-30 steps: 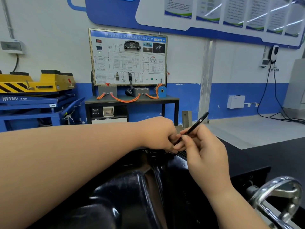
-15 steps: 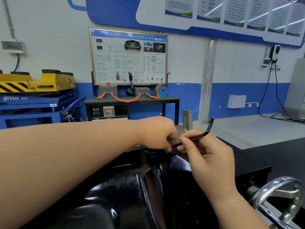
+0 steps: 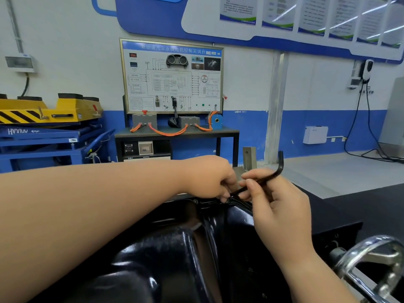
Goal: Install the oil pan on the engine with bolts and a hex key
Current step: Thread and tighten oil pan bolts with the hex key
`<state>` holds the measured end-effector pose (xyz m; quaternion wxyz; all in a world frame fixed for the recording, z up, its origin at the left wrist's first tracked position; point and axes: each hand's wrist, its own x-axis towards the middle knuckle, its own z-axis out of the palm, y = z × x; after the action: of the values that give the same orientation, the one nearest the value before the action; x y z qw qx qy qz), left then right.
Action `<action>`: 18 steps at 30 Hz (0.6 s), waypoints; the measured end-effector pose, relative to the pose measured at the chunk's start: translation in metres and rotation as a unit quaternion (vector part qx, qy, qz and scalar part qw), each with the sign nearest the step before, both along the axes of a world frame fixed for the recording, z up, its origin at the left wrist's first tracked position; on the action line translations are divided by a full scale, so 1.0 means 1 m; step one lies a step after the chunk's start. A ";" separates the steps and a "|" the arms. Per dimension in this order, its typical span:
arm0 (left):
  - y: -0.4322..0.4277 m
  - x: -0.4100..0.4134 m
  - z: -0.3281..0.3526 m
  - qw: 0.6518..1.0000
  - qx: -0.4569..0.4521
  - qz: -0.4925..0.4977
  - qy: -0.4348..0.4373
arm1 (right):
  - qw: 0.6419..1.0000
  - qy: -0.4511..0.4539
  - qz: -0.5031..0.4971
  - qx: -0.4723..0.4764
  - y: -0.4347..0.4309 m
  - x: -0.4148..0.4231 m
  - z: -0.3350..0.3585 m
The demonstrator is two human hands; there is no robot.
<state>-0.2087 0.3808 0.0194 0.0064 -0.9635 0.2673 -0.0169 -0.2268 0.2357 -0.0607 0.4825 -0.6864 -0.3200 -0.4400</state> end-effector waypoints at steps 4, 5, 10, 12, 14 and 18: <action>-0.001 0.002 -0.001 1.000 0.020 0.004 -0.008 | 0.999 0.019 0.019 -0.026 0.000 0.004 0.002; -0.001 0.002 -0.002 1.000 0.025 0.005 -0.014 | 0.999 0.022 0.019 -0.035 0.000 0.005 0.003; -0.002 0.002 -0.002 0.999 0.029 0.001 -0.044 | 0.998 0.023 0.029 -0.049 -0.001 0.004 0.004; -0.002 0.002 -0.002 0.999 0.014 -0.005 -0.049 | 0.997 0.028 0.020 -0.063 -0.001 0.003 0.004; -0.001 0.001 -0.001 0.999 -0.003 -0.002 -0.050 | 0.997 0.033 0.026 -0.066 -0.001 0.002 0.004; 0.001 0.001 -0.001 0.999 -0.026 0.003 -0.041 | 0.998 0.036 0.026 -0.053 -0.002 0.001 0.002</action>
<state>-0.2075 0.3813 0.0179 -0.0071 -0.9625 0.2635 -0.0637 -0.2261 0.2339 -0.0585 0.4678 -0.7178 -0.3430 -0.3851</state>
